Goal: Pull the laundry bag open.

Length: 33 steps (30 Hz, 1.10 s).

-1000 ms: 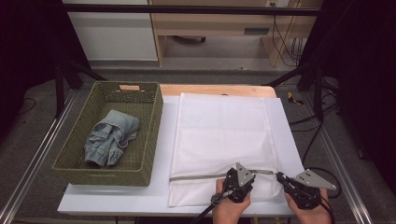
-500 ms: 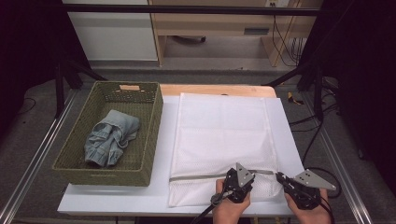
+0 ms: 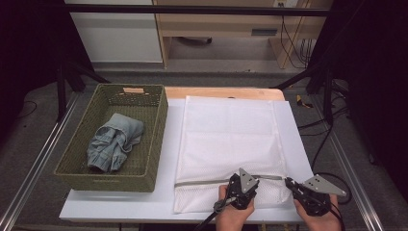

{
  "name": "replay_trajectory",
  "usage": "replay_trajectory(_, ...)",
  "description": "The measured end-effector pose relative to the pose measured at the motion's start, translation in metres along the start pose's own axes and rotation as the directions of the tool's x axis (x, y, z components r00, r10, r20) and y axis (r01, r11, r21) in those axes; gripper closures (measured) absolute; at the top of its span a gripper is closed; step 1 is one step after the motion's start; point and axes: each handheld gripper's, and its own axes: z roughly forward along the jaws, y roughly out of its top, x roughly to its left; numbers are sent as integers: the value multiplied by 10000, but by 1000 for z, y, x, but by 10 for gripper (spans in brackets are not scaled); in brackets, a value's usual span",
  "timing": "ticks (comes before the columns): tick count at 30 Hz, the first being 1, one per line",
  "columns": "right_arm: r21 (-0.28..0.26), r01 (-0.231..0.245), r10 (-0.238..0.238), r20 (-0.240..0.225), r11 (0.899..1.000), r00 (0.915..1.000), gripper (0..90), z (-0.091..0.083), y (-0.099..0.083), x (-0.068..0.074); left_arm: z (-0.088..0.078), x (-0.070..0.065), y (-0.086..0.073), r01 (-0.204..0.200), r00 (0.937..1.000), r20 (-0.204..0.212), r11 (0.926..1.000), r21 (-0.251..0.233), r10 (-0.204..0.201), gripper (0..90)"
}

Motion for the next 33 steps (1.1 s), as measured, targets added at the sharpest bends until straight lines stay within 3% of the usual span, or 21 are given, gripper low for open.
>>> replay_trajectory(15,131,-135,135,24,9998,9999,867,1,-2,-1,-18,22,-8,248,9993,-283,9997,21,-247,865)
replay_trajectory(33,85,-89,88,52,9999,9999,868,1,-2,-1,-21,23,-10,313,9989,-359,9995,-21,-313,866)
